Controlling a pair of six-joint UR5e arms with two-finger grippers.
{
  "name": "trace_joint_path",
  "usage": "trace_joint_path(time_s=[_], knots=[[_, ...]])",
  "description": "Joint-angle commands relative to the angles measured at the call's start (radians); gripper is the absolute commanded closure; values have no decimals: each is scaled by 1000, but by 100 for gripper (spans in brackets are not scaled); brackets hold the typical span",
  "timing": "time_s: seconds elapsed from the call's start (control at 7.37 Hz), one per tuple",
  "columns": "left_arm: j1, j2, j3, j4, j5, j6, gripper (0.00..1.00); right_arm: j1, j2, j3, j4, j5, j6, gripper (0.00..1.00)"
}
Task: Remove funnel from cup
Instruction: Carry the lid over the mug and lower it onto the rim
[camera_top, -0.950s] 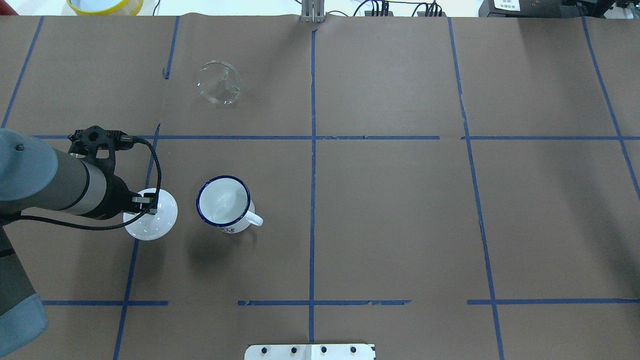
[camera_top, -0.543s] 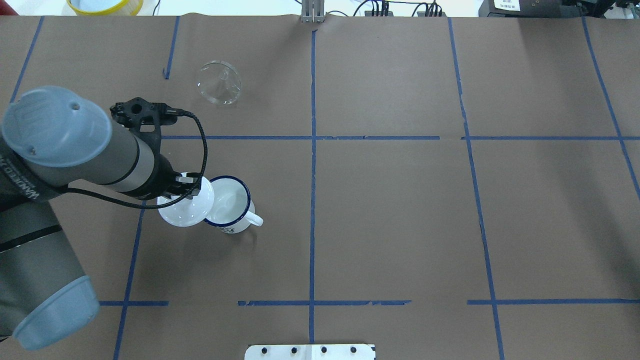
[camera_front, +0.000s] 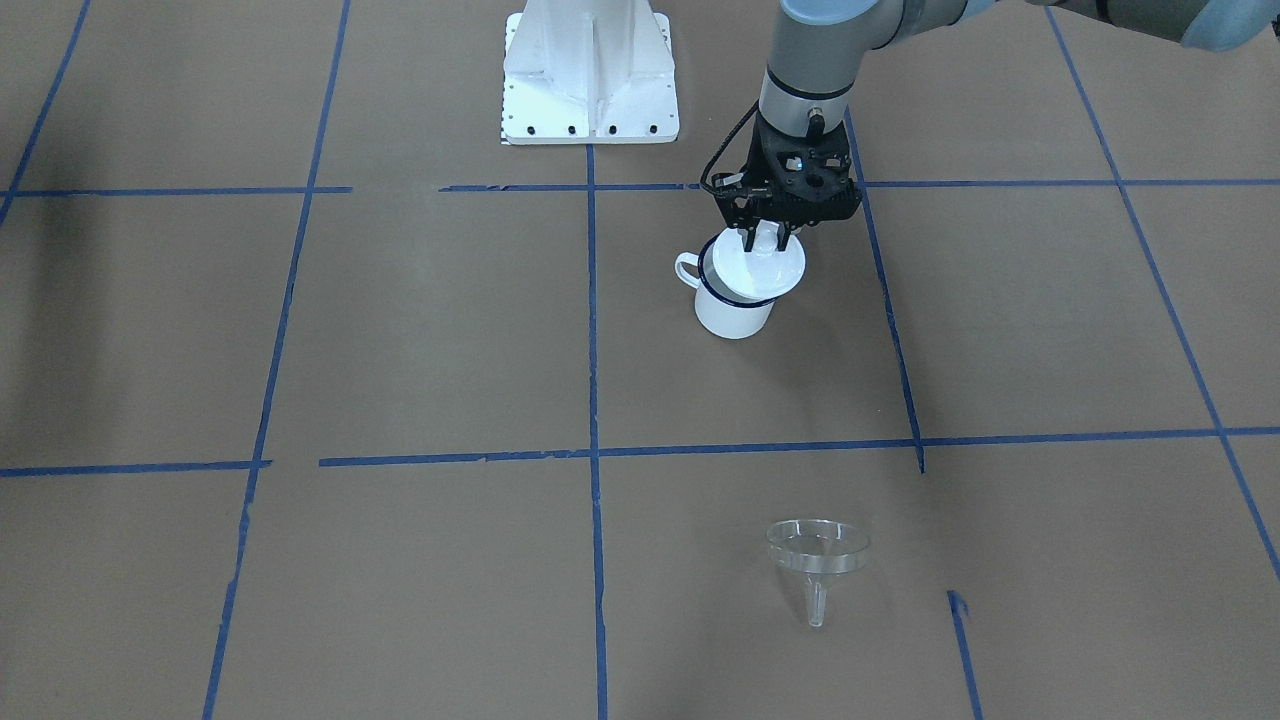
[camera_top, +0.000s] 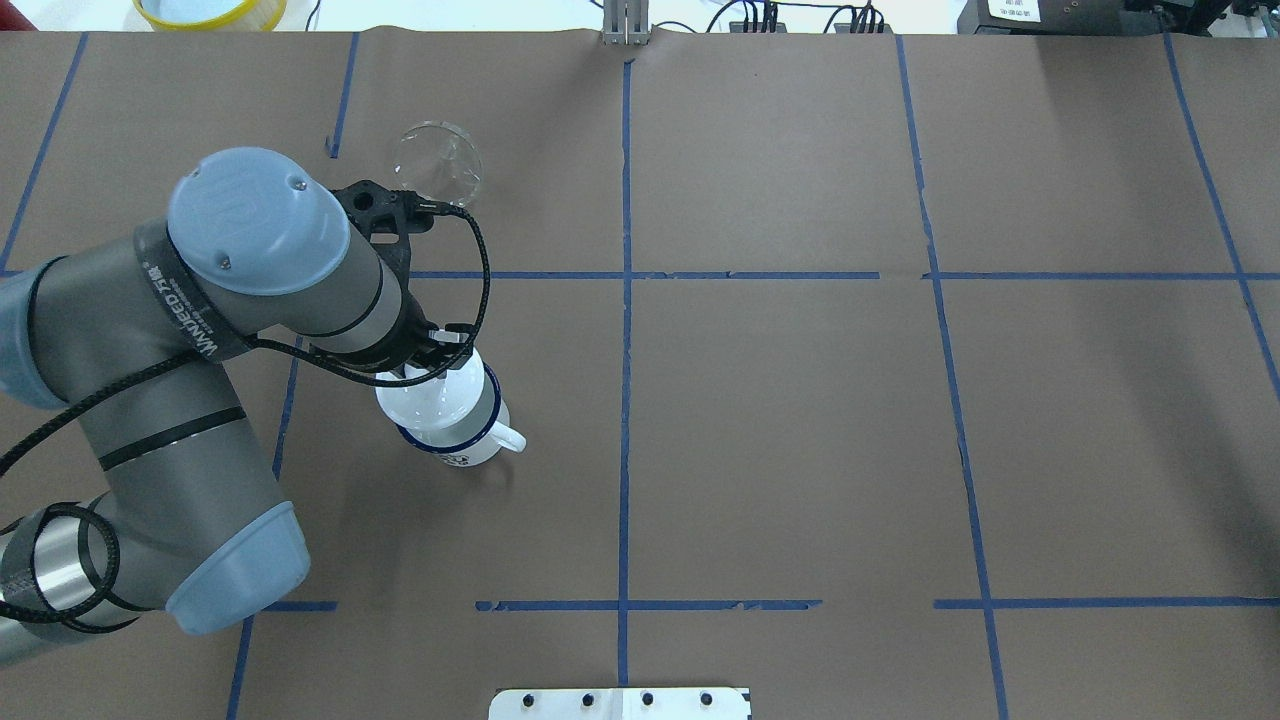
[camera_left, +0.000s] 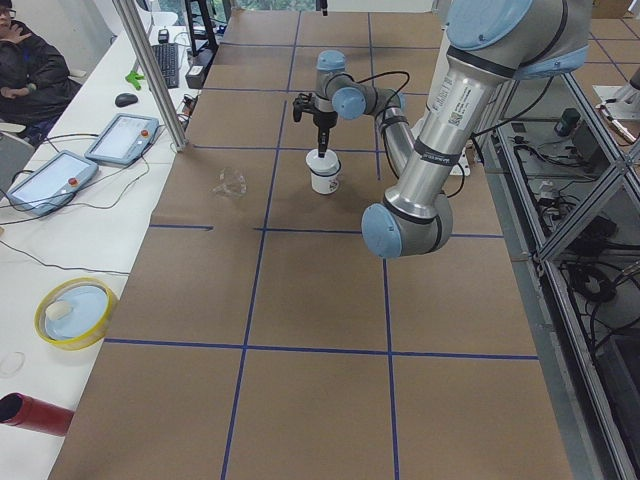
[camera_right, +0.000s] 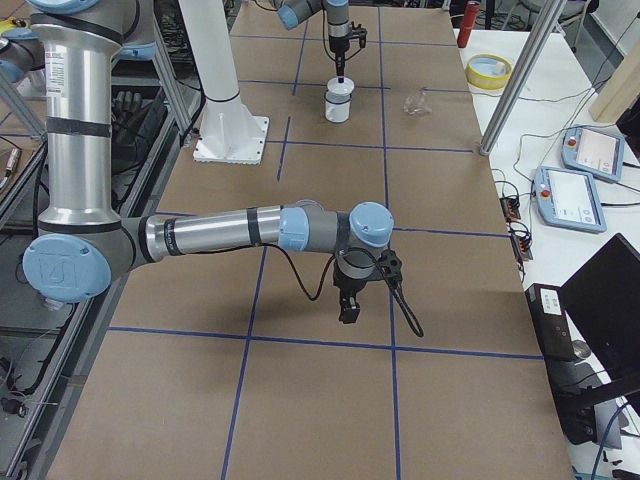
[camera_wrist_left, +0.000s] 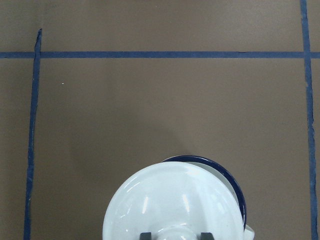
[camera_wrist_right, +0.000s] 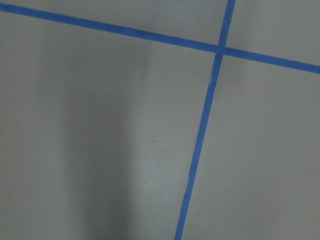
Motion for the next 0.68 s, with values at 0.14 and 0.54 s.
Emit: trace_joint_path(time_s=[0.14,0.54], knots=[[9,-2,21,-14,0,-2,100,0,0,-1,0,0,0,0],[12,1,17,-14,-1,-2,100,0,0,0,0,0,0,0]])
